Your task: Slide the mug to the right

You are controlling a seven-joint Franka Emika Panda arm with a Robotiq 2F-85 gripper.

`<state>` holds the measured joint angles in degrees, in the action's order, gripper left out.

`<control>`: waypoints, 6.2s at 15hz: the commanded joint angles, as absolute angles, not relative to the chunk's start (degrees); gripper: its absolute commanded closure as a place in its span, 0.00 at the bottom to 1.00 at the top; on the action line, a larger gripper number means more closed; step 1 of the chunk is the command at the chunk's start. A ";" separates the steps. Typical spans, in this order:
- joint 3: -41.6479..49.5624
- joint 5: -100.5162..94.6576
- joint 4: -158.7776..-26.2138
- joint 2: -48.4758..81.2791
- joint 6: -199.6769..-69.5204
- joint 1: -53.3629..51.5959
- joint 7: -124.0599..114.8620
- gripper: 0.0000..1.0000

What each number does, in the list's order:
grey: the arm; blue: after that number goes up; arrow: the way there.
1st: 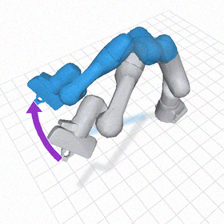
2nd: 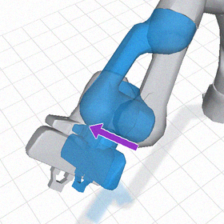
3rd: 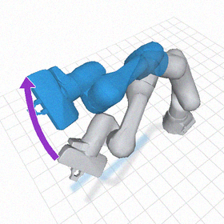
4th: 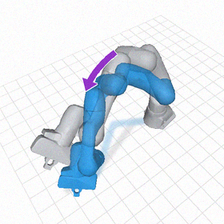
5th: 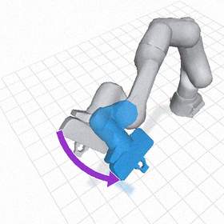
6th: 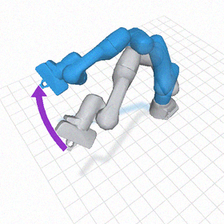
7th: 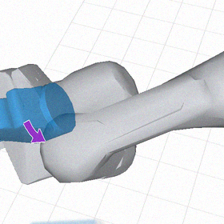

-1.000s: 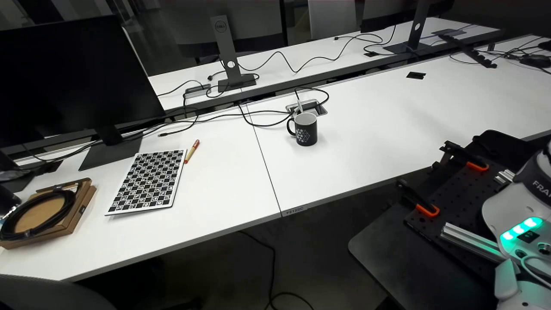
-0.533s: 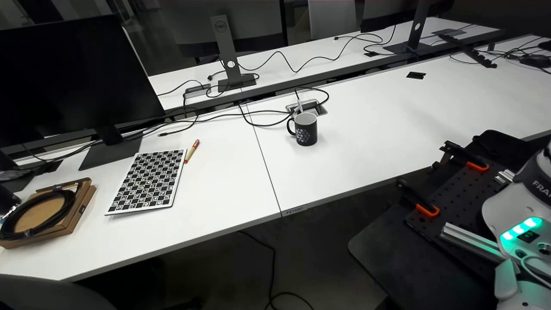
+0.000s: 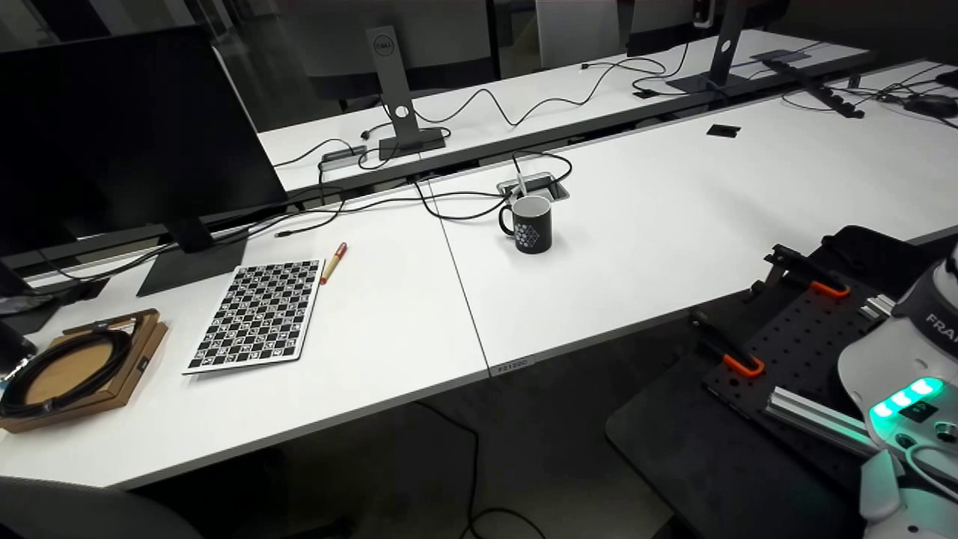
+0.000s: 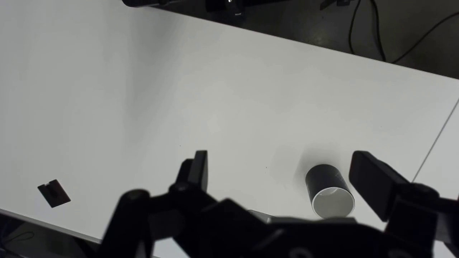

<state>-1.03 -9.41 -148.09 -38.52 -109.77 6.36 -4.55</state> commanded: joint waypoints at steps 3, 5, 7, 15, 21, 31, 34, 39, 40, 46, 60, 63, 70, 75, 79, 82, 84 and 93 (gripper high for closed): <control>-0.51 -9.77 -147.97 -38.42 -109.61 5.75 -4.86 0.00; 0.70 -7.12 -148.38 -35.72 -111.05 3.84 -2.23 0.00; -0.43 -5.39 -148.86 -33.03 -113.47 1.44 -1.08 0.00; -5.79 -6.90 -144.57 -14.31 -126.93 -2.93 -3.31 0.00; -5.46 -6.75 -144.11 -10.09 -126.06 -3.32 -2.54 0.00; -6.18 -8.48 -137.49 1.96 -128.27 -3.58 -9.80 0.00; -5.85 -9.36 -133.12 7.36 -130.68 -4.25 -10.87 0.00; -3.88 -11.98 -122.65 16.83 -126.52 -5.12 -14.26 0.00; -3.55 -10.70 -120.14 19.21 -123.70 -5.03 -14.25 0.00; -3.10 -10.03 -121.59 18.70 -125.30 -5.14 -12.65 0.00; -1.35 -4.24 -116.40 30.03 -138.85 -3.72 -8.94 0.00; -1.04 -4.22 -116.04 30.58 -138.84 -3.71 -8.76 0.00; -0.53 -3.02 -116.31 30.76 -149.17 -3.56 -10.47 0.00; 3.02 -5.03 -116.80 30.33 -153.92 -4.56 -11.76 0.00; 5.67 -6.11 -117.06 30.74 -154.77 -5.16 -12.65 0.00; 4.87 -4.84 -117.31 31.34 -155.06 -4.64 -11.68 0.00; 4.03 -4.18 -117.69 31.66 -154.95 -4.55 -11.32 0.00; 4.70 -3.95 -116.27 36.80 -158.47 -5.79 -13.61 0.00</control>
